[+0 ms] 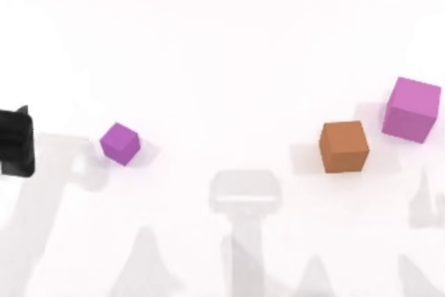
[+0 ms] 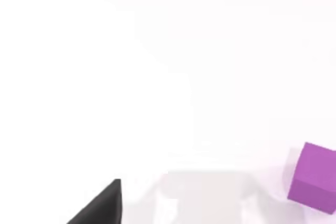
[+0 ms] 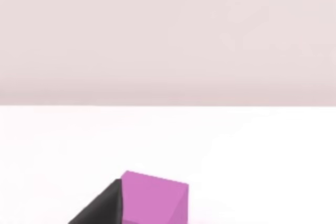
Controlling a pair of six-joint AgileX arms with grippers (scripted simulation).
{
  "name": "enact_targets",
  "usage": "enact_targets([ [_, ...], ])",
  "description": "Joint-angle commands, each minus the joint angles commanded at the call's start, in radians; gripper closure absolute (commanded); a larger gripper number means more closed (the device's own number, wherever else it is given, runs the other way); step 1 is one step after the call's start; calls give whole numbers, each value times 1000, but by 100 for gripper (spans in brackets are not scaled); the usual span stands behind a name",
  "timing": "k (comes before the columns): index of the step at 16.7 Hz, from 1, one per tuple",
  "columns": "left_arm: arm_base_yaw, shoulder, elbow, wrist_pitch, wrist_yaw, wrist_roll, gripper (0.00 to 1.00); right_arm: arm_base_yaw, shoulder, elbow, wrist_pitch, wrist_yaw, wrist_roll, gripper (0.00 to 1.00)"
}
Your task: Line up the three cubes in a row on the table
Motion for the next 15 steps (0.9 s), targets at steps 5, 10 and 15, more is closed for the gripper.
enact_targets([
  [5, -76, 575, 400, -301, -3, 66, 0, 0, 0, 0, 0, 0, 0, 0],
  [10, -146, 1031, 757, -561, -1, 122, 0, 0, 0, 0, 0, 0, 0, 0],
  [15, -191, 1330, 1016, -720, 1, 157, 0, 0, 0, 0, 0, 0, 0, 0],
])
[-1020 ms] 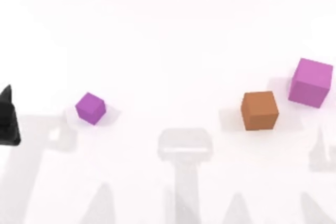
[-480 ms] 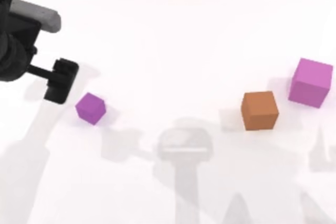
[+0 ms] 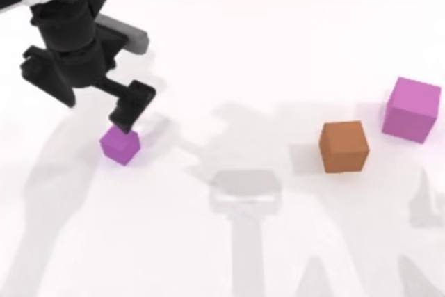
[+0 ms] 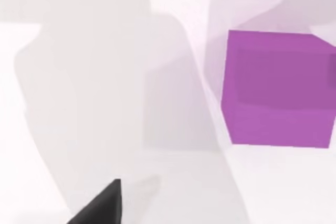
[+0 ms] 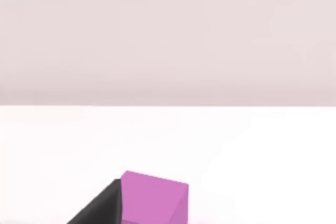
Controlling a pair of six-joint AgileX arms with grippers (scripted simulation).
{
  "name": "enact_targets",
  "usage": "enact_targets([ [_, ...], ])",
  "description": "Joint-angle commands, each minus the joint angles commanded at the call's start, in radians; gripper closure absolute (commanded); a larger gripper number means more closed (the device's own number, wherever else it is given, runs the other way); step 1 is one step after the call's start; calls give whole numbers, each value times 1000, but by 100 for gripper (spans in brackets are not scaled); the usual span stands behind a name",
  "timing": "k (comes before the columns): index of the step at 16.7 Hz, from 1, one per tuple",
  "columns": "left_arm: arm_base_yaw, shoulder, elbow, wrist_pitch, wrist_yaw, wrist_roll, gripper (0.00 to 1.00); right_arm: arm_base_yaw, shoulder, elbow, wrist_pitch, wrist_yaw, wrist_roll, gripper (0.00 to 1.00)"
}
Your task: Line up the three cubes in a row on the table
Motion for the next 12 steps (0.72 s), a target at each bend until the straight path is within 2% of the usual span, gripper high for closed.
enact_targets([
  [8, -6, 73, 72, -38, 1, 8, 0, 0, 0, 0, 0, 0, 0, 0],
  [12, -9, 99, 21, 35, 1, 12, 0, 0, 0, 0, 0, 0, 0, 0],
])
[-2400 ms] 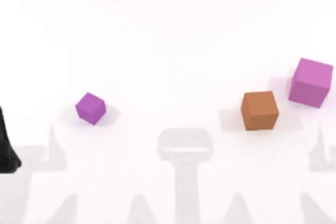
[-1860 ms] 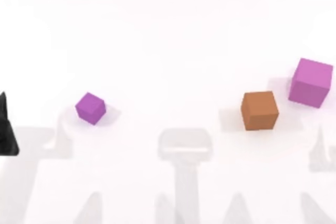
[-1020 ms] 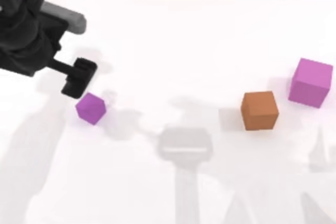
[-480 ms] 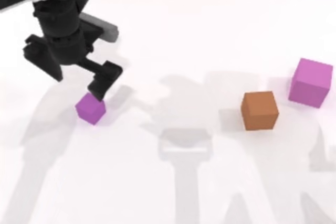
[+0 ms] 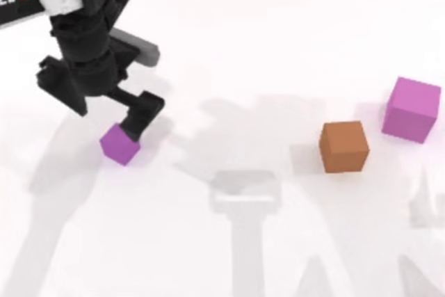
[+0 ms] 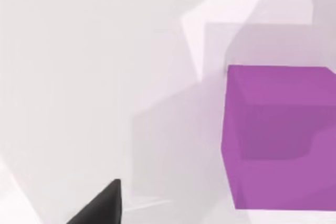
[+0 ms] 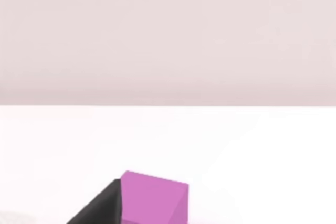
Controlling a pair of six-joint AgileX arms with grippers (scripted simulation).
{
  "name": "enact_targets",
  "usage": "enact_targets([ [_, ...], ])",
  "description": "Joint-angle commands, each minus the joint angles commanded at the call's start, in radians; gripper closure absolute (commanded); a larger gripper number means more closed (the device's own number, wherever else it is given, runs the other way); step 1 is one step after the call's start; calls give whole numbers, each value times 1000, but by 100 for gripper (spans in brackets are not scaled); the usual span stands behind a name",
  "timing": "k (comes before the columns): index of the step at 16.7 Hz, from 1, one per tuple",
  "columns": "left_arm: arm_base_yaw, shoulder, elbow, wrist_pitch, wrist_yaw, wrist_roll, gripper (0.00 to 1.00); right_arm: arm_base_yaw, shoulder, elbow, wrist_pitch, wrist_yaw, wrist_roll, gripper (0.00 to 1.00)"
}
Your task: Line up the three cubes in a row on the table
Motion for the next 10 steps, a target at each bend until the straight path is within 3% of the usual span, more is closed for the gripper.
enact_targets([
  [5, 0, 74, -120, 204, 1, 0, 0, 0, 0, 0, 0, 0, 0, 0],
  [10, 0, 90, -142, 234, 1, 1, 0, 0, 0, 0, 0, 0, 0, 0],
])
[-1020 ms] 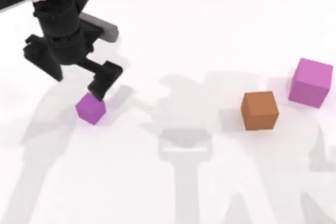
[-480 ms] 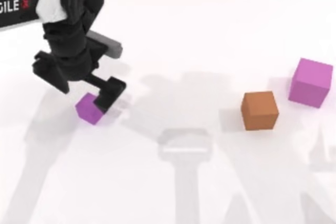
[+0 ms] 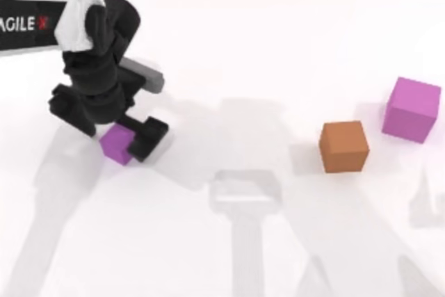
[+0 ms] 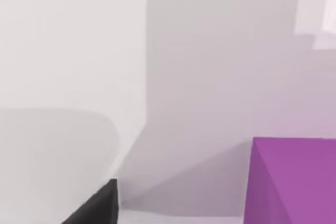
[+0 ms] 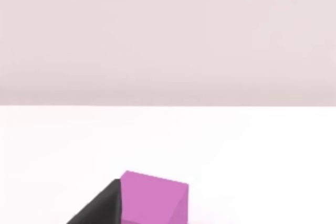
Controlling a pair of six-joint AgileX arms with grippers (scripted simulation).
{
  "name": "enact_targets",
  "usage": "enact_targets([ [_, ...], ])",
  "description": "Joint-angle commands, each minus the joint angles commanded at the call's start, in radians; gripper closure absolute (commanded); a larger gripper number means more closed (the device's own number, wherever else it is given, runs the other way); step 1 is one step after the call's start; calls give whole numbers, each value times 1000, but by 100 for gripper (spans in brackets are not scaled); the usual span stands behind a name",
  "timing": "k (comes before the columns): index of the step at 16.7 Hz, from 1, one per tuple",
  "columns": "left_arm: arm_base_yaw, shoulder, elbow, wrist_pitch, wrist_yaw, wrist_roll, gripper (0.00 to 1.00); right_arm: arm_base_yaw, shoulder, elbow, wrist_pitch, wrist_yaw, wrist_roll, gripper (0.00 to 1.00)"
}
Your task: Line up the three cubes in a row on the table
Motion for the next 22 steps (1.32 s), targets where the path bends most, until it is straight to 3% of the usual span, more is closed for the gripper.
enact_targets([
  [13, 0, 0, 0, 0, 0, 0, 98, 0, 0, 0, 0, 0, 0, 0],
  [22, 1, -36, 12, -14, 8, -4, 100, 0, 0, 0, 0, 0, 0, 0],
])
